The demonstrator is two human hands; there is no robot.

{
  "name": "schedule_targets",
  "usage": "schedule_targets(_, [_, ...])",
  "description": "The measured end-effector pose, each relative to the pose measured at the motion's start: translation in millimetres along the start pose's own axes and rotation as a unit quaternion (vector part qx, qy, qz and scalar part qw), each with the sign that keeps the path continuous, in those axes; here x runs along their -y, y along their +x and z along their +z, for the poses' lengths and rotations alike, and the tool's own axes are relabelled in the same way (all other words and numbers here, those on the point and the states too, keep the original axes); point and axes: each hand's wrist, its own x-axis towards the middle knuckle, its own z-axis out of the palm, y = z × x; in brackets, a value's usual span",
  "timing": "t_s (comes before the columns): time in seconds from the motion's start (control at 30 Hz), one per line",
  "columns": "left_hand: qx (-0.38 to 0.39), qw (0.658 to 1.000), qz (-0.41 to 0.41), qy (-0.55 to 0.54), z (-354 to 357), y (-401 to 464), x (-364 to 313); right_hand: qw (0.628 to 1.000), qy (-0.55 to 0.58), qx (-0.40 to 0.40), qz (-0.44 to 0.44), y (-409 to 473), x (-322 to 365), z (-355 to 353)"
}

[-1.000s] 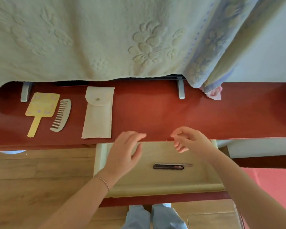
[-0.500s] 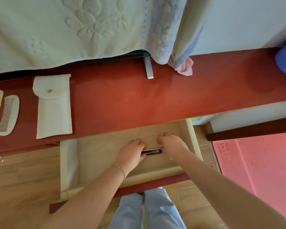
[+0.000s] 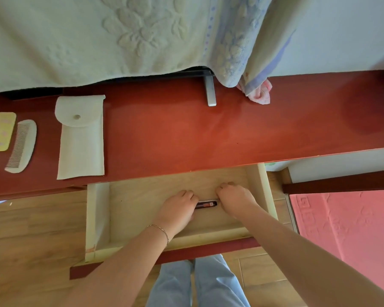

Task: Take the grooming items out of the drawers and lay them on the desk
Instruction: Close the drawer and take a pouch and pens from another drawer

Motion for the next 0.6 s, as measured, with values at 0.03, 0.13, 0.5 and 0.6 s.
schedule_targets(0.03, [-0.020,1.000,0.002,-0.016,-3,-2,1,1.000,-0.005,-0.008,-0.007,-2,0,-2])
schedule_targets(0.13, [-0.088,0.992,0.036,-0.083,-24,-14,4,0.998,-0.002,-0.048,-0.035,-15,-1,-11])
schedule_targets(0.5, [-0.362,0.848,-0.220,-0.320,-159,-28,20,0.905,0.407,-0.124,-0.016,-53,32,-101])
schedule_targets(0.6, [-0.343,0.822,-0.288,-0.351,-167,-14,44,0.886,0.450,-0.109,0.001,-32,54,-135])
